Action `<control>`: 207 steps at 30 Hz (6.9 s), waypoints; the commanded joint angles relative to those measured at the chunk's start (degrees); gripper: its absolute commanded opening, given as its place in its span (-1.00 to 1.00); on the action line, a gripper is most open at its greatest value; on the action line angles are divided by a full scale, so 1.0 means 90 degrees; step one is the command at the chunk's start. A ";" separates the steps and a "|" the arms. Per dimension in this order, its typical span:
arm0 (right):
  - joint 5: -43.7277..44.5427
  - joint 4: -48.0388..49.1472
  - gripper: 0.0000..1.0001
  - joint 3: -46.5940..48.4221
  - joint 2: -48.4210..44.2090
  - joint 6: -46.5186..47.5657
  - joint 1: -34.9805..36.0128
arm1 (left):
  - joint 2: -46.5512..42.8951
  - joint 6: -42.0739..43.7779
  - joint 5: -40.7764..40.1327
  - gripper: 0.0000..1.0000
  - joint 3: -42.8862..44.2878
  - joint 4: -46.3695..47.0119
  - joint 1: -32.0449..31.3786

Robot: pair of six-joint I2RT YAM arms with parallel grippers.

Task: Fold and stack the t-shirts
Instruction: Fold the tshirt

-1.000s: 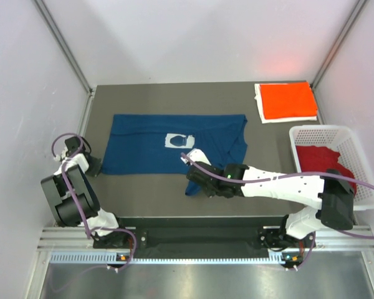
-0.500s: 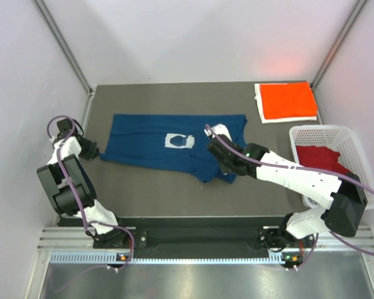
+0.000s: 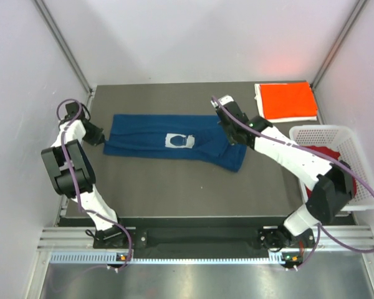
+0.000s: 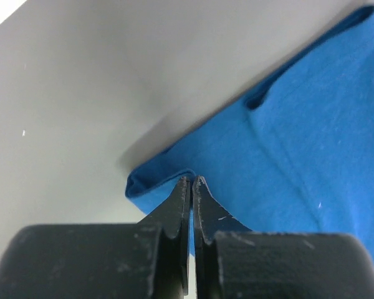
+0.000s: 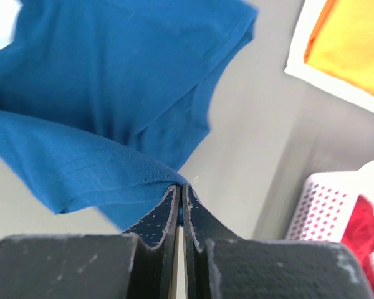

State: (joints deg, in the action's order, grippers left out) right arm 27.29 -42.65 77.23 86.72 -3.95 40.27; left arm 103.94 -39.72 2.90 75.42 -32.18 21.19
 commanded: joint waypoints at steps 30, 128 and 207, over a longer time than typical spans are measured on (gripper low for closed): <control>-0.0083 0.0696 -1.00 0.1711 0.2200 0.1932 -0.1213 | 0.2064 0.0019 -0.1093 -1.00 0.2450 -0.0867 -0.0518; -0.5288 0.3362 0.09 -0.2565 0.0941 -0.0528 -0.2932 | 0.1439 0.0303 -0.1357 -0.11 0.0624 -0.0545 -0.1329; -0.2535 0.2855 -0.17 -0.1444 0.1349 -0.6250 -0.1428 | -0.1354 0.1455 0.0459 -0.04 -0.0616 -0.0604 -0.3155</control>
State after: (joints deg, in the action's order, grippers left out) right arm 1.28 -19.88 59.88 97.21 -55.31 26.52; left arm 94.56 -27.70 5.85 70.54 -40.36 -7.16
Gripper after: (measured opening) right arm 0.414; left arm 0.481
